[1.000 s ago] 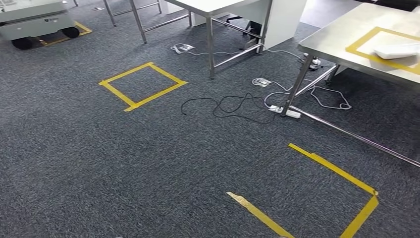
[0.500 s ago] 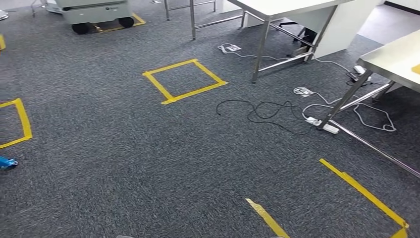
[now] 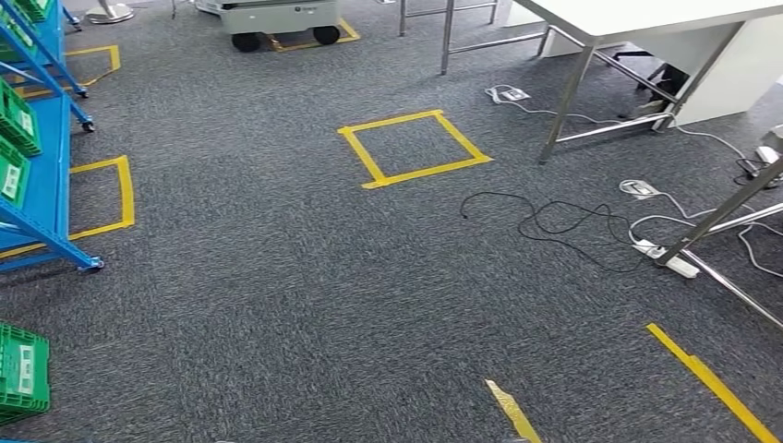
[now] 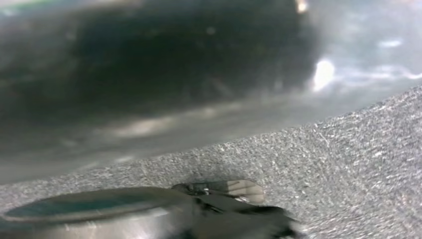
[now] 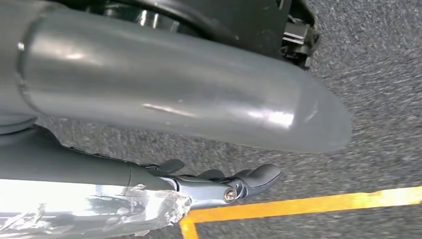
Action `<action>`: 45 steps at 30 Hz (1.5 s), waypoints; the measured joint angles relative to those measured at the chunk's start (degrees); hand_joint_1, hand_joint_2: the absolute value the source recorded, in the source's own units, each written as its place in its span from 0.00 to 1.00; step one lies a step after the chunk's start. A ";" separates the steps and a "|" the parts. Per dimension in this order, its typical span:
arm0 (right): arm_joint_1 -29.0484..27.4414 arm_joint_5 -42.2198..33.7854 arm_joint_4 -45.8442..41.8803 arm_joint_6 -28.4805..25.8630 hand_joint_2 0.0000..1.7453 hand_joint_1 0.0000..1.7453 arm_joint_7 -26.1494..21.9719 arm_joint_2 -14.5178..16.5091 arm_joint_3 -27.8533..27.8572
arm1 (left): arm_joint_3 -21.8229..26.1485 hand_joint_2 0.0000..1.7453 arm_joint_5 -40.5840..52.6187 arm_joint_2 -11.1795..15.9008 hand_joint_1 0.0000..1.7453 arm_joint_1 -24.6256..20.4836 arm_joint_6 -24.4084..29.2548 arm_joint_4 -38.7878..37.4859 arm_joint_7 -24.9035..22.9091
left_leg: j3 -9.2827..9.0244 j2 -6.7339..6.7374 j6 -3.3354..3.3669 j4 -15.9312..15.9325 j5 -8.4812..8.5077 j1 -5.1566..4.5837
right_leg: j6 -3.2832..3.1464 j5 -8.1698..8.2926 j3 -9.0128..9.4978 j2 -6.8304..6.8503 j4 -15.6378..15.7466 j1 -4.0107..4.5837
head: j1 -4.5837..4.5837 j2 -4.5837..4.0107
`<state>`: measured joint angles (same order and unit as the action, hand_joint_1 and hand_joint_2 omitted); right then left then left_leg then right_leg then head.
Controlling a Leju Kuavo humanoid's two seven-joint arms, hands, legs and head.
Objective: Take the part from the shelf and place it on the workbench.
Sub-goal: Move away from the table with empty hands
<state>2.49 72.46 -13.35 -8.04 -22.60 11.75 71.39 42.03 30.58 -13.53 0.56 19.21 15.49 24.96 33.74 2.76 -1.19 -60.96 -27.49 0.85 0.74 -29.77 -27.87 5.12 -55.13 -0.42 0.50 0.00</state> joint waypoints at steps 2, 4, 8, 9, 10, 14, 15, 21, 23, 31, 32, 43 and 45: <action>0.11 0.01 -0.01 -0.01 0.00 0.00 -0.01 0.01 -0.03 | 0.04 0.00 0.05 -0.11 0.00 -0.15 -0.01 0.09 0.01 | -1.88 1.49 0.60 3.48 0.36 -0.23 | 0.64 -0.58 0.33 0.98 -0.25 0.34 | 0.36 0.00; 0.29 0.01 -0.01 -0.02 0.00 0.00 -0.06 0.02 -0.05 | 0.13 0.00 0.34 -0.19 0.00 -0.08 -0.06 0.14 0.03 | -1.73 0.36 1.43 3.61 0.25 -0.46 | 1.22 -0.89 0.77 1.80 -0.24 0.27 | 0.73 0.00; 0.38 -0.04 0.01 -0.11 0.00 0.00 -0.16 0.03 -0.07 | 0.42 0.00 1.07 -0.22 0.00 -0.07 -0.26 0.19 0.14 | -1.43 -2.11 2.75 3.77 0.70 -0.35 | 2.16 -5.73 -2.46 -3.41 -7.60 -0.21 | 1.02 0.00; 0.29 -0.05 0.02 -0.14 0.00 0.00 -0.18 0.03 -0.06 | 0.46 0.00 1.27 -0.23 0.00 -0.13 -0.32 0.21 0.17 | -1.32 -2.84 2.94 3.76 0.74 -0.42 | 2.14 -7.63 -4.57 -4.37 -11.87 -0.21 | 1.08 0.00; 0.22 -0.08 0.02 -0.17 0.00 0.00 -0.17 0.03 -0.05 | 0.50 0.00 1.49 -0.24 0.00 -0.17 -0.39 0.22 0.22 | -1.24 -3.64 3.02 3.76 0.77 -0.50 | 2.05 -8.86 -6.57 -4.80 -15.59 -0.19 | 1.10 0.00; 0.22 -0.20 0.02 -0.27 0.00 0.00 -0.18 0.03 0.00 | 1.10 0.00 1.97 -0.29 0.00 -0.15 -0.57 0.22 0.27 | -1.47 -7.03 3.06 3.73 0.80 -0.74 | 1.04 -3.23 -5.75 -6.36 -10.89 -0.10 | 1.14 0.00; 0.23 -0.23 0.02 -0.28 0.00 0.00 -0.20 0.03 0.00 | 1.24 0.00 2.02 -0.37 0.00 -0.20 -0.60 0.23 0.27 | -1.50 -7.80 2.96 3.69 0.82 -0.81 | 0.56 -1.37 -4.09 -7.84 -6.93 -0.11 | 1.10 0.00; 0.40 -0.32 0.02 -0.34 0.00 0.00 -0.34 0.05 0.02 | 1.68 0.00 2.56 -0.64 0.00 -0.20 -0.72 0.36 0.31 | -0.19 -9.76 1.04 3.15 0.93 -0.27 | -0.89 0.70 -0.83 -8.19 -0.26 0.06 | 1.12 0.00; 0.29 -0.28 0.02 -0.34 0.00 0.00 -0.40 0.11 0.02 | 1.87 0.00 2.90 -0.60 0.00 -0.24 -0.72 0.42 0.31 | 1.77 -6.66 0.62 -1.19 -1.92 -0.39 | -1.15 1.10 -0.42 -6.36 0.54 -0.05 | 0.91 0.00; 0.06 0.08 0.01 -0.31 0.00 0.00 -0.44 0.19 0.04 | 3.00 0.00 4.42 -0.55 0.00 -0.36 -0.79 0.51 0.31 | 0.13 0.42 -0.92 0.22 -0.07 0.54 | 0.15 -0.48 0.02 0.27 -0.22 -0.01 | 0.69 0.00; 0.07 0.11 0.00 -0.31 0.00 0.00 -0.45 0.18 0.04 | 3.02 0.00 4.45 -0.60 0.00 -0.44 -0.80 0.53 0.31 | -0.82 1.15 -0.55 2.02 0.19 0.43 | 0.54 -0.90 0.01 0.84 -0.51 0.10 | 0.75 0.00; 0.20 0.19 -0.01 -0.31 0.00 0.00 -0.54 0.21 0.04 | 4.07 0.00 4.97 -0.70 0.00 -0.35 -0.81 0.64 0.29 | -0.85 -5.93 2.73 2.69 0.10 -0.95 | 0.09 -7.40 -8.04 -5.30 -17.12 0.34 | 1.56 0.00; 0.21 0.23 -0.01 -0.31 0.00 0.00 -0.55 0.19 0.04 | 4.31 0.00 5.34 -0.85 0.00 -0.37 -0.86 0.64 0.27 | -1.08 -7.56 2.75 2.70 0.10 -1.04 | -1.07 -2.52 -5.54 -7.23 -9.77 1.08 | 1.54 0.00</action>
<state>2.70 72.69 -13.35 -8.35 -23.15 11.94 71.43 46.34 35.93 -14.38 0.20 18.35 16.13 25.22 32.66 -4.80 1.56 -58.25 -27.39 -0.20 -0.33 -32.28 -33.41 -2.11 -64.90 0.66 2.05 0.00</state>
